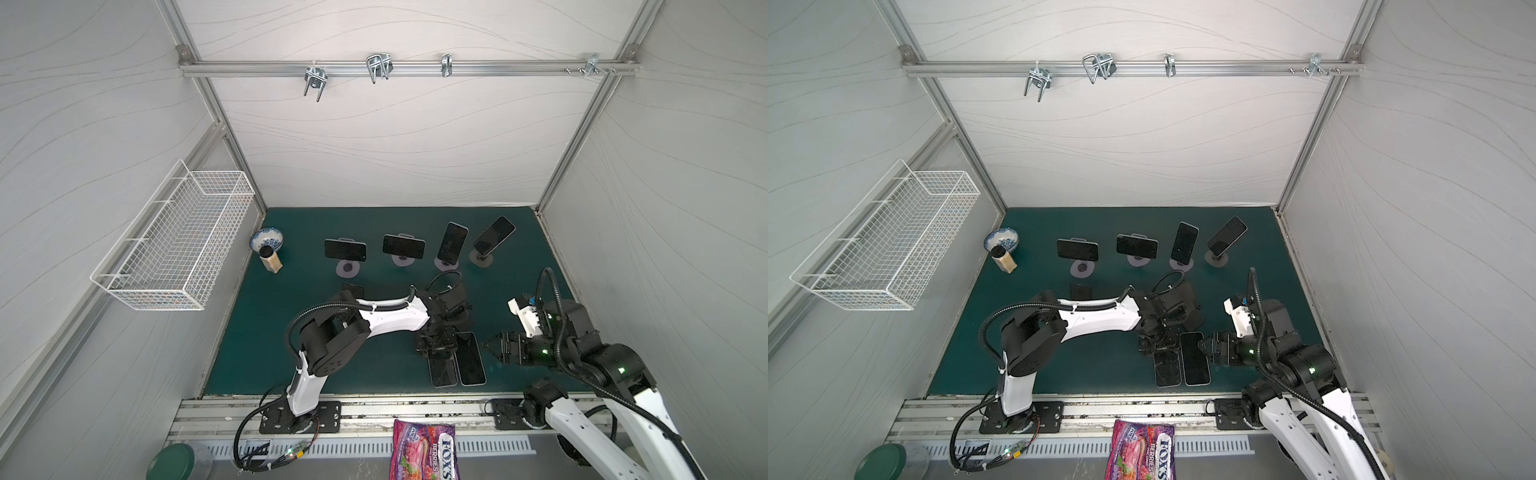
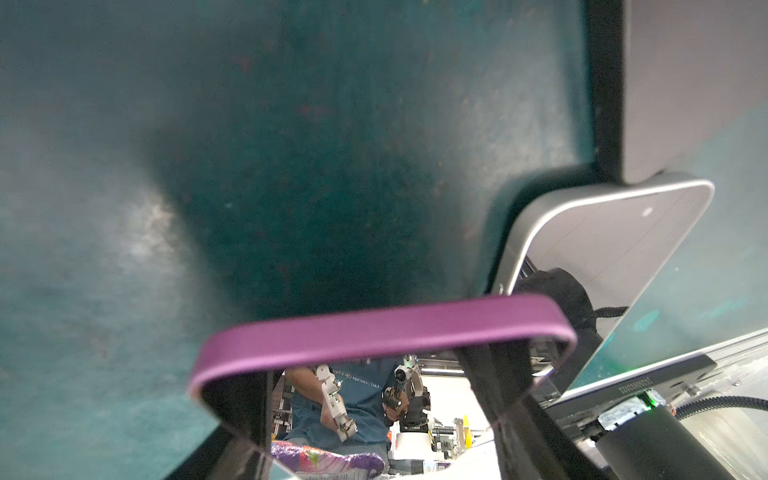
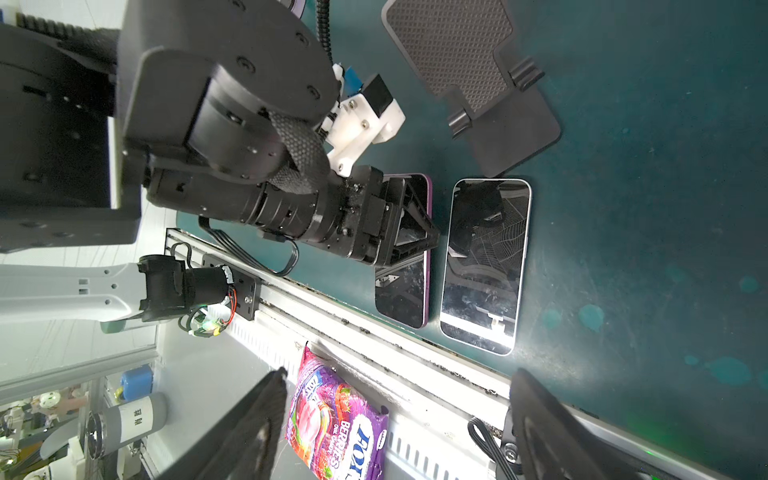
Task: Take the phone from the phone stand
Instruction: 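Lower the pink-framed phone flat beside the white phone with the left gripper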
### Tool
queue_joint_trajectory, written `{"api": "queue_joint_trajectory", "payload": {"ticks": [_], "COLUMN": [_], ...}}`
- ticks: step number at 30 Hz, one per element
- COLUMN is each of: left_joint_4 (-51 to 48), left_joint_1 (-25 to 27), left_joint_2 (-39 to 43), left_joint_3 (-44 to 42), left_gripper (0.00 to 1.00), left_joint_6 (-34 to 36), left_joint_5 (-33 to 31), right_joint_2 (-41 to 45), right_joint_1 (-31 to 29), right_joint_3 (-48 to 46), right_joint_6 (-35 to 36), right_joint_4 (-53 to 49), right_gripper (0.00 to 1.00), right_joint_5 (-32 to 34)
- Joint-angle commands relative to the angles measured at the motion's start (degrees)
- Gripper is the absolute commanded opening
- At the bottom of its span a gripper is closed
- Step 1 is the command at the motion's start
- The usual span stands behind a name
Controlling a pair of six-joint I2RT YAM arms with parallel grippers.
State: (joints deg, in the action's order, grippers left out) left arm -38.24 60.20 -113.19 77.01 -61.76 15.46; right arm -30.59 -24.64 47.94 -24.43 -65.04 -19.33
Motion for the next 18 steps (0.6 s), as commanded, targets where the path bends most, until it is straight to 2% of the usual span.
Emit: {"api": "queue_joint_trajectory", "payload": {"ticks": [1, 13, 18], "left_joint_4": [2.6, 0.4, 1.8], "left_joint_1": [0.1, -0.1, 0.0], "left_joint_2": [-3.0, -4.2, -4.1], "left_joint_3": [0.2, 2.1, 0.5], "left_gripper": [0.64, 0.68, 0.7], "left_joint_6": [-0.9, -0.2, -1.4], "left_joint_5": [1.9, 1.4, 2.1], "right_joint_2": [-0.1, -1.7, -1.4], "right_joint_1": [0.8, 6.7, 7.4], "right_joint_3": [-0.6, -0.7, -0.6], "right_joint_6": [1.2, 3.6, 3.8], "right_joint_4": [0.3, 1.2, 1.1], "right_gripper": [0.85, 0.85, 0.84], "right_joint_5": [-1.9, -7.7, -8.0]}}
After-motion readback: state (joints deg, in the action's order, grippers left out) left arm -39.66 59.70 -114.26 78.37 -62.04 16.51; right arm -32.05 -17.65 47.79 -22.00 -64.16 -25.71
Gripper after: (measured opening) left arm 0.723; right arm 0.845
